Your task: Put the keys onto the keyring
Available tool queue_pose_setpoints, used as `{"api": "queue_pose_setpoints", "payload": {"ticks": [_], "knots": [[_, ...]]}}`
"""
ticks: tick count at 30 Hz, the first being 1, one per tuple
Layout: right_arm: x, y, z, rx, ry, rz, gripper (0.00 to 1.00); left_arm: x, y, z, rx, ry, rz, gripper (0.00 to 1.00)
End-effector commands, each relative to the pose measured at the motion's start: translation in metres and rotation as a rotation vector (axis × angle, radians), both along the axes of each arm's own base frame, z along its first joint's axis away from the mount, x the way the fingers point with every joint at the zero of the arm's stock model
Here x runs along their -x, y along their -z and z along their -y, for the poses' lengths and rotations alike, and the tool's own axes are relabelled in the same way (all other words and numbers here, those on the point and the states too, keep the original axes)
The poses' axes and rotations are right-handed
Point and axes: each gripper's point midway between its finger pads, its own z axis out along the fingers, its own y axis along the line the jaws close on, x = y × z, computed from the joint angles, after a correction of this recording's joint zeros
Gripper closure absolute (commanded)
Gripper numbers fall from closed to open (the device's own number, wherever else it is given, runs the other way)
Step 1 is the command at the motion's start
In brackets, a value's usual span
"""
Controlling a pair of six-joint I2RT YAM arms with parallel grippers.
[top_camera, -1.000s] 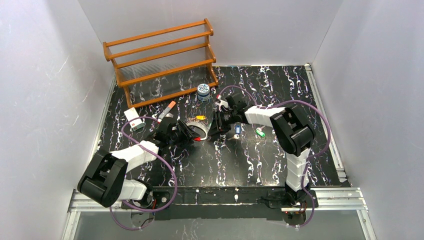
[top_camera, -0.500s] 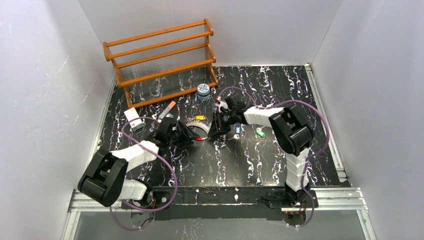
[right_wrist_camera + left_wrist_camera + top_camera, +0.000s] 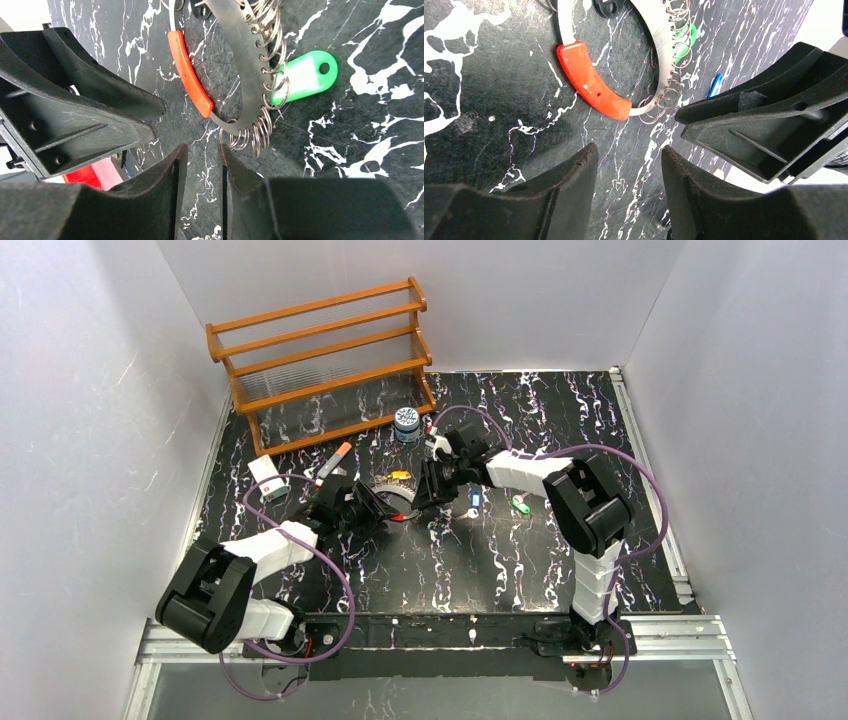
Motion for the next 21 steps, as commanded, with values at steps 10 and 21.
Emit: {"api": "queue_pose_setpoints", "payload": {"ticks": [10, 21], "knots": [[-0.006, 0.007, -0.001, 0.055, 0.017, 0.018, 0.64, -0.008, -0.013, 0.0, -0.02, 0.02, 0.039, 0.52], [-0.001, 0.021, -0.002, 0.057, 0.009, -0.01, 0.65, -0.007, -0.011, 0.0, -0.025, 0.023, 0.039, 0.52]]}}
